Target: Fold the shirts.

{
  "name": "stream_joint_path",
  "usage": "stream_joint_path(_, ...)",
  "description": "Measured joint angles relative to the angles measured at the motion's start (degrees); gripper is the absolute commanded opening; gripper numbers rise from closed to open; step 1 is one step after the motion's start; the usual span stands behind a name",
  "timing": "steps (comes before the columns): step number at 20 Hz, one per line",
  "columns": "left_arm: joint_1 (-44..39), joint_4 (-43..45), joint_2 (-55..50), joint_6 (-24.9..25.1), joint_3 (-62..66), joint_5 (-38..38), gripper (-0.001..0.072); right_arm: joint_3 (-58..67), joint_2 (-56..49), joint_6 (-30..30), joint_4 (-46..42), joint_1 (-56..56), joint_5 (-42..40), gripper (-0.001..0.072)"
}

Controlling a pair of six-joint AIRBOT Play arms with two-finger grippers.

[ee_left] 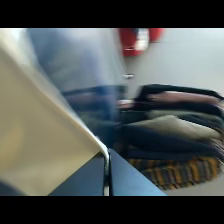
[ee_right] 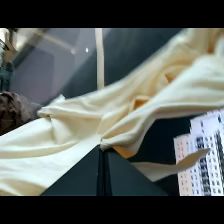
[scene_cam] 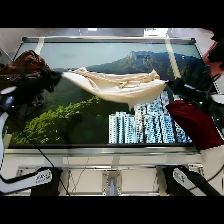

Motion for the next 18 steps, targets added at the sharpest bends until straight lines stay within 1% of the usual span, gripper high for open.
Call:
stream_joint_path(2, 1.51, -2.93, 8.48, 4.48, 3.1, -0.68, 0.0009, 3.82, 10.14, 1.22, -0.35, -5.73, 3.43, 0.0019)
stream_joint_path(4, 3.3, -3.52, 18.21, 8.2, 6.47, 1.46, 0.0009, 10.12, 19.71, 2.25, -1.6, -12.79, 5.51, 0.0018)
stream_joint_path(5, 3.93, -2.21, 22.56, 9.22, 8.2, 3.69, 0.0008, 13.79, 23.34, 2.67, -3.04, -16.22, 6.21, 0.0018)
stream_joint_path(7, 4.74, 4.26, 30.18, 9.29, 12.33, 9.2, 0.0008, 22.62, 28.44, 3.52, -6.78, -22.8, 7.65, 0.0018)
stream_joint_path(9, 5.2, 14.4, 35.01, 5.77, 17.75, 12.85, 0.0008, 30.75, 29.92, 3.89, -9.29, -27.56, 9.22, 0.0018)
stream_joint_path(10, 5.31, 19.34, 36.04, 2.91, 20.09, 13.38, 0.0008, 33.92, 29.55, 4.04, -9.66, -29.22, 10.08, 0.0018)
stream_joint_path(12, 5.44, 28.96, 36.28, -2.93, 23.54, 12.72, 0.0008, 37.79, 26.71, 4.2, -6.36, -31.21, 11.93, 0.0019)
stream_joint_path(13, 5.49, 32.3, 35.41, -5.4, 24.5, 11.32, 0.0008, 38.95, 24.26, 4.02, -3.41, -31.8, 13.42, 0.0019)
stream_joint_path(15, 5.31, 37.57, 31.87, -9.55, 25.83, 6.05, 0.0008, 40.35, 18.45, 2.95, 2.71, -32.04, 16.63, 0.0019)
stream_joint_path(17, 3.87, 41.48, 26.67, -12.41, 26.08, 0.11, 0.0008, 41.05, 12.04, 2.1, 5.46, -29.07, 19.47, 0.0019)
stream_joint_path(18, 2.21, 44.0, 23.8, -13.64, 25.9, -2.36, 0.0008, 41.24, 8.79, 1.79, 5.22, -25.92, 20.48, 0.0019)
